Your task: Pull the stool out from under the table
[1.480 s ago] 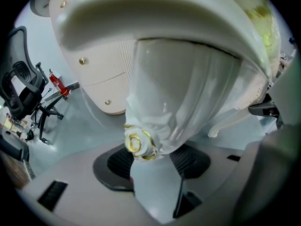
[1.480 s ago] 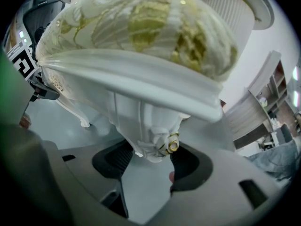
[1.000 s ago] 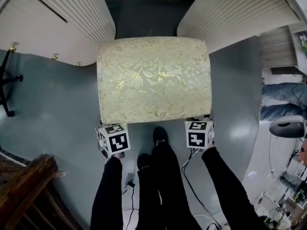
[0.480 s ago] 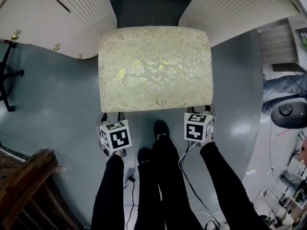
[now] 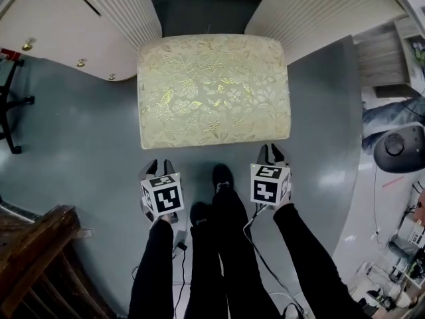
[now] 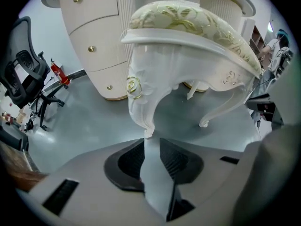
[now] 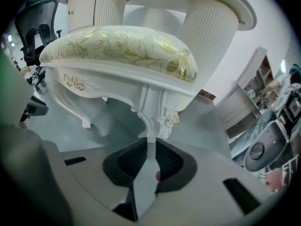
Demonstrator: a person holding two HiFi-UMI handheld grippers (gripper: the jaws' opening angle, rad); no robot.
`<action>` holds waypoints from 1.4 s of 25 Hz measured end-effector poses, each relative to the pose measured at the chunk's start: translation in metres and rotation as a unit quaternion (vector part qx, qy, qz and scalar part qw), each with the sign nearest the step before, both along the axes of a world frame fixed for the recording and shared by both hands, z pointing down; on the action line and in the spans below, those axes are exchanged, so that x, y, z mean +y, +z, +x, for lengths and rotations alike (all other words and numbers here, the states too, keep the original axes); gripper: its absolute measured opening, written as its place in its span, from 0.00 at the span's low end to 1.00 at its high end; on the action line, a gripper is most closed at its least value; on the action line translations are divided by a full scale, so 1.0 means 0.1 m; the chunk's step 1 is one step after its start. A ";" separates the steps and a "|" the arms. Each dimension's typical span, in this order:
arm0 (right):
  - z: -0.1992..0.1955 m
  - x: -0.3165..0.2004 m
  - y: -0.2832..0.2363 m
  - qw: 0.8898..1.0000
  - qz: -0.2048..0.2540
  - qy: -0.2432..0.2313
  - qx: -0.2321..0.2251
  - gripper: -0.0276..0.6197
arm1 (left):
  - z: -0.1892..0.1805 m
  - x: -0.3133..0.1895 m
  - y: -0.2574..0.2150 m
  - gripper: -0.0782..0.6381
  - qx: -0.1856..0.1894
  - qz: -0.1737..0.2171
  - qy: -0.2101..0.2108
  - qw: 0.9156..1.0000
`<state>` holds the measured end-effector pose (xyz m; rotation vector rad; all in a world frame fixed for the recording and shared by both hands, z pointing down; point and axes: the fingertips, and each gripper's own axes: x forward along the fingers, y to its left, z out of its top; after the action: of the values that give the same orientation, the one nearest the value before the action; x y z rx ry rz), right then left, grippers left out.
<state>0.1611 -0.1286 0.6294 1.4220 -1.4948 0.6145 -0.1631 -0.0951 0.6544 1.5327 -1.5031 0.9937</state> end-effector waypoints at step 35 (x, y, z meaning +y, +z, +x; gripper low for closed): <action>-0.22 0.28 -0.25 0.996 -0.039 -0.039 -0.067 0.05 | 0.23 0.04 -0.34 0.12 0.079 0.022 -0.023 0.996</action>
<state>0.1394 -0.1001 0.6044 1.2787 -1.6047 0.7233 -0.1402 -0.0910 0.6202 1.5625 -1.4495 0.7997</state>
